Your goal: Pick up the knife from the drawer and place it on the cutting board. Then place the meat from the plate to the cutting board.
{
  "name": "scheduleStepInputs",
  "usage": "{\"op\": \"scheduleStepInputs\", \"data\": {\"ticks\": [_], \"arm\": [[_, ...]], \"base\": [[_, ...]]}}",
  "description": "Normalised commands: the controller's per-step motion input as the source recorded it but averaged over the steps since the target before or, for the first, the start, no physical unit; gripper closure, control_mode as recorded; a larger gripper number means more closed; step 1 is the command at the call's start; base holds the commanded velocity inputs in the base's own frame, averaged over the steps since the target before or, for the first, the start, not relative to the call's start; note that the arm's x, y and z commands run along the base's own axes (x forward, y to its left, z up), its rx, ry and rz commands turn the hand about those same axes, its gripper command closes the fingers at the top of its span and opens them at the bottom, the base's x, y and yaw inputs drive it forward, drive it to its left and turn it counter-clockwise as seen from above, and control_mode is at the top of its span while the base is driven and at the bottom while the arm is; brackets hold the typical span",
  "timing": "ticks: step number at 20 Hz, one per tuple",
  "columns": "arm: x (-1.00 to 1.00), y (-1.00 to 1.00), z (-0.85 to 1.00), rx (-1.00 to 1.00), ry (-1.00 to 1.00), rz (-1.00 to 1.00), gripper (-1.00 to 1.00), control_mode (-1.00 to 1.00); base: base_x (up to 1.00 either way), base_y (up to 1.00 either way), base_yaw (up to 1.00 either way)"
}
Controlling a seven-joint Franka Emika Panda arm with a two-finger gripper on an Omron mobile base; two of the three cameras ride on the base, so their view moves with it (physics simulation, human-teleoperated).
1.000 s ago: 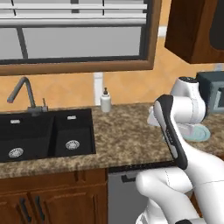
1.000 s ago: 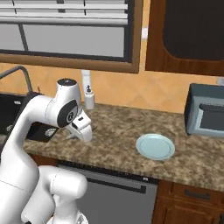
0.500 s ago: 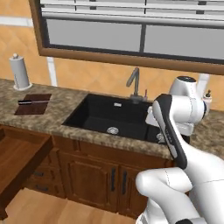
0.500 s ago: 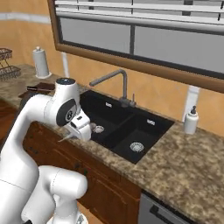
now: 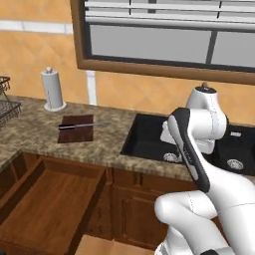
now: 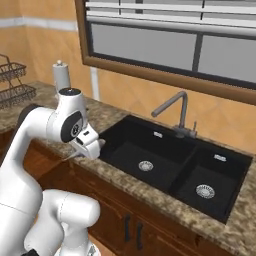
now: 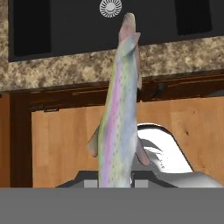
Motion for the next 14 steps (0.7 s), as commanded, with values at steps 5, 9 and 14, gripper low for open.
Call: {"op": "scheduleStepInputs", "data": {"ticks": [5,9,14], "arm": [[0.00,0.00,0.00,0.00,0.00,0.00,1.00,1.00],[0.00,0.00,0.00,0.00,0.00,0.00,1.00,1.00],[0.47,0.09,0.00,0.02,0.04,0.12,1.00,-1.00]], "base": [[0.69,0.66,-0.17],[0.88,0.01,0.03],[0.32,0.00,0.05]]}}
